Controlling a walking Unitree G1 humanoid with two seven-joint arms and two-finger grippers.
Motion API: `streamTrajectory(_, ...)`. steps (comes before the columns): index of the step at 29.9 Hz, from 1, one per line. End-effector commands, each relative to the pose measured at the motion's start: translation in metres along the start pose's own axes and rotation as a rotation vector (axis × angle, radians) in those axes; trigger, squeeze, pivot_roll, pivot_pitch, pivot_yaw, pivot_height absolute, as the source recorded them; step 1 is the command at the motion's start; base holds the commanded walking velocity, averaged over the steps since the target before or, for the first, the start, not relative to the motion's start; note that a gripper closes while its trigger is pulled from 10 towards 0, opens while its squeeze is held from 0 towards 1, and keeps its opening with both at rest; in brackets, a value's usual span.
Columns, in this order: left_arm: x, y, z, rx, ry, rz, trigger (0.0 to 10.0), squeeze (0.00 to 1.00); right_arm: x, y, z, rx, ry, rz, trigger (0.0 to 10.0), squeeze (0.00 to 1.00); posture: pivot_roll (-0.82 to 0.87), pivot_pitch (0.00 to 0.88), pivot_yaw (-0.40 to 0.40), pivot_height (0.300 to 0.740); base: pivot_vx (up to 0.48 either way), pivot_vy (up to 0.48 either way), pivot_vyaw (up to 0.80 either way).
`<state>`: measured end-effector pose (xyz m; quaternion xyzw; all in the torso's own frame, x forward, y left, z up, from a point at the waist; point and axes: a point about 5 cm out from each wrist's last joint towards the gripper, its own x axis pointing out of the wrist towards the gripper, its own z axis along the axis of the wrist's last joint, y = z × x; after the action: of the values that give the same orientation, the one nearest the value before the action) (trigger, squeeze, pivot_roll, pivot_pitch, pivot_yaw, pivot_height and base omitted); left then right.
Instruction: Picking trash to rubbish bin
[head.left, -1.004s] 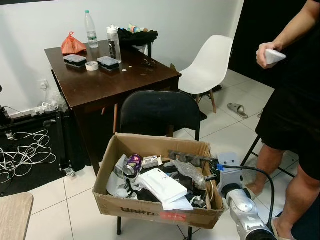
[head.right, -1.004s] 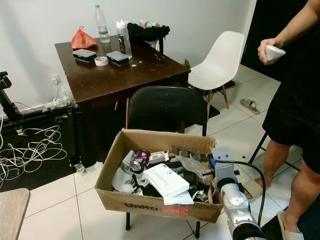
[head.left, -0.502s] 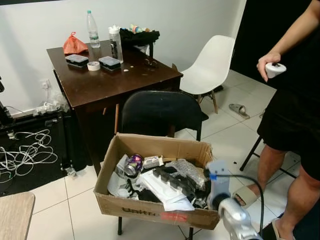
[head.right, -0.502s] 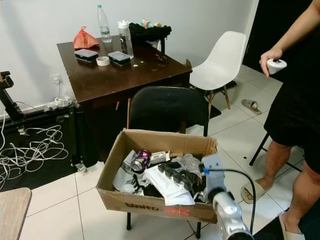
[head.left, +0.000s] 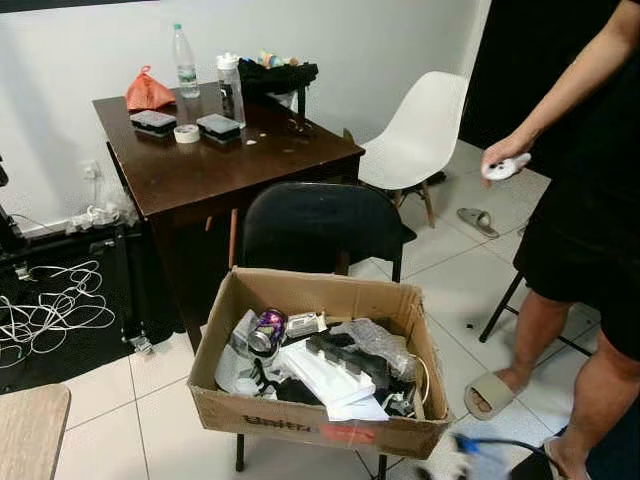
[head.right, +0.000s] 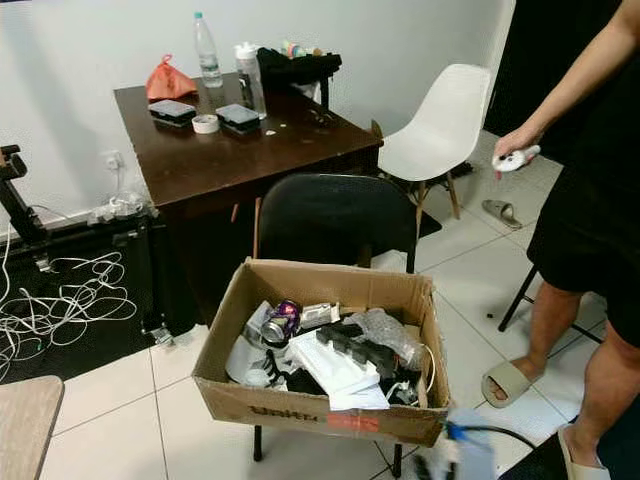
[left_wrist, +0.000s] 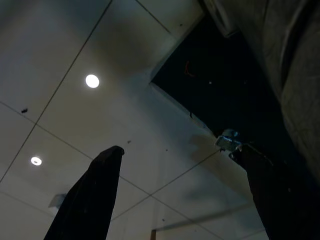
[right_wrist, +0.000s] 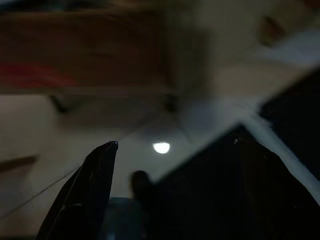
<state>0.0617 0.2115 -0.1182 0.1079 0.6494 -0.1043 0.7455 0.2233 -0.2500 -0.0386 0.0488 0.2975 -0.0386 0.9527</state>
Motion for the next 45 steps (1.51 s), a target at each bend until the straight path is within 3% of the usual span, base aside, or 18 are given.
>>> streamTrajectory(1,0.0,-0.001,0.008,0.005,-0.026,-0.002,10.0,0.0,-0.009,-0.009,-0.022,0.047,0.085,-0.088,10.0,0.0,-0.13,0.118,0.041,0.74,0.0,0.0,0.0)
streamTrajectory(3,0.0,-0.001,0.008,0.005,-0.025,-0.002,10.0,0.0,-0.016,-0.018,-0.035,0.075,0.135,-0.148,10.0,0.0,-0.13,0.118,0.041,0.74,0.0,0.0,0.0)
streamTrajectory(5,0.0,0.0,0.008,0.003,-0.025,0.001,10.0,0.0,-0.037,-0.028,-0.071,0.081,0.288,-0.228,10.0,0.0,-0.13,0.112,0.04,0.74,0.0,0.0,0.0)
streamTrajectory(6,0.0,0.0,0.008,0.003,-0.025,0.001,10.0,0.0,-0.037,-0.028,-0.071,0.081,0.288,-0.228,10.0,0.0,-0.13,0.112,0.04,0.74,0.0,0.0,0.0)
streamTrajectory(11,-0.001,0.005,0.009,0.006,-0.022,0.018,10.0,0.0,-0.071,-0.014,-0.129,-0.007,0.56,-0.183,10.0,0.0,-0.12,0.098,0.041,0.74,0.0,0.0,0.0)
streamTrajectory(14,-0.001,0.007,0.009,0.009,-0.021,0.02,10.0,0.0,-0.075,-0.007,-0.137,-0.042,0.608,-0.153,10.0,0.0,-0.12,0.093,0.041,0.74,0.0,0.0,0.0)
streamTrajectory(26,0.0,0.004,0.009,0.007,-0.019,0.022,10.0,0.0,-0.053,0.012,-0.119,-0.205,0.587,-0.033,10.0,0.0,-0.1,0.079,0.033,0.74,-0.122,0.0,0.0)
streamTrajectory(45,0.0,0.005,0.007,0.017,-0.013,0.024,10.0,0.0,-0.057,0.014,-0.126,-0.223,0.625,-0.024,10.0,0.0,-0.11,0.079,0.045,0.74,-0.317,0.0,0.0)
